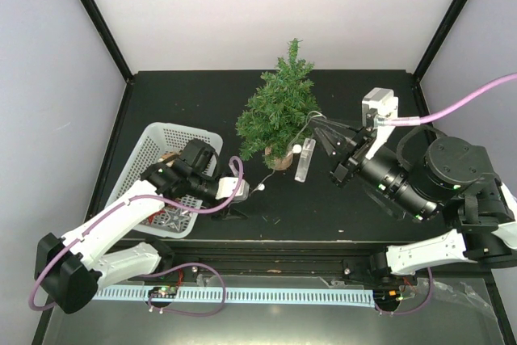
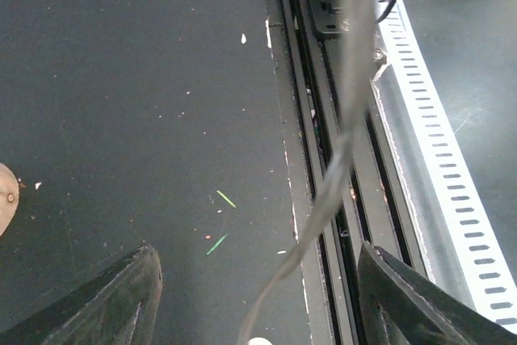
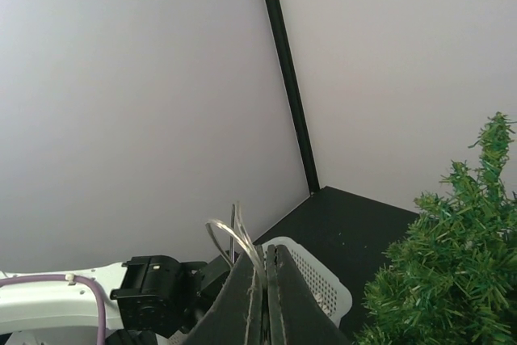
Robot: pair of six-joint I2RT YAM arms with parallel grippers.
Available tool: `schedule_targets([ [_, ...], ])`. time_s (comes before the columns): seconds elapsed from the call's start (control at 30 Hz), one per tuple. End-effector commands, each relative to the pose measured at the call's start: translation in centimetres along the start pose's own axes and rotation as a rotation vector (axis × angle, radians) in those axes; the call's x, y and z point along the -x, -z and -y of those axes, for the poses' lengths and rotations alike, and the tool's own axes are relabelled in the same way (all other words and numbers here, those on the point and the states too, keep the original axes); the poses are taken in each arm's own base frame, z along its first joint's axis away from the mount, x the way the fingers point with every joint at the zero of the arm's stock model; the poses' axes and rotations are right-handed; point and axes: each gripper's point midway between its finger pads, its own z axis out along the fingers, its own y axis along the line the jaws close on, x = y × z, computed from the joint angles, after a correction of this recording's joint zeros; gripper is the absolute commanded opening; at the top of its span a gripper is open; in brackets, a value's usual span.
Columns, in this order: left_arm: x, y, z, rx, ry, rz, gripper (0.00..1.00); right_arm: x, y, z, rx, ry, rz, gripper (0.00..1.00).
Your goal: Decorate the small christmas tree
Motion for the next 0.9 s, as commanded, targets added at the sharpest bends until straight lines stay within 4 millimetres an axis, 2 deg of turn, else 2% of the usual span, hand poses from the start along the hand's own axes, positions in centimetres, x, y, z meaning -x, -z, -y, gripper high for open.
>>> schedule_targets([
  [0.0, -0.3, 0.3, -0.3, 0.044, -0.030, -0.018, 0.65, 0.9, 0.9, 1.4, -0.040, -0.016, 0.023, 0.01],
  [0.1, -0.7, 0.4, -0.8, 0.075, -0.039, -0.039, 0.48, 0.7, 1.0, 1.6, -0.046, -0.018, 0.021, 0.01],
  [0.2, -0.8, 0.6, -1.9, 0.124, -0.033, -0.071, 0.04, 0.2, 1.1, 2.1, -0.067, -0.016, 0.012, 0.01],
  [0.3, -0.1, 2.0, -2.7, 0.158, -0.043, -0.086, 0.02, -0.5, 1.4, 3.2, -0.111, -0.014, 0.008, 0.01],
  [0.53, 4.8, 8.5, -6.2, 0.373, -0.094, 0.014, 0.01, -2.9, 1.9, 7.0, -0.292, 0.012, -0.036, 0.01],
  [0.73, 7.9, 13.7, -9.3, 0.522, -0.087, 0.086, 0.02, -6.4, 1.1, 10.3, -0.392, 0.000, -0.125, 0.01],
  [0.87, 8.8, 15.1, -11.0, 0.569, -0.080, 0.104, 0.02, -8.3, 0.2, 12.2, -0.447, 0.001, -0.176, 0.01],
])
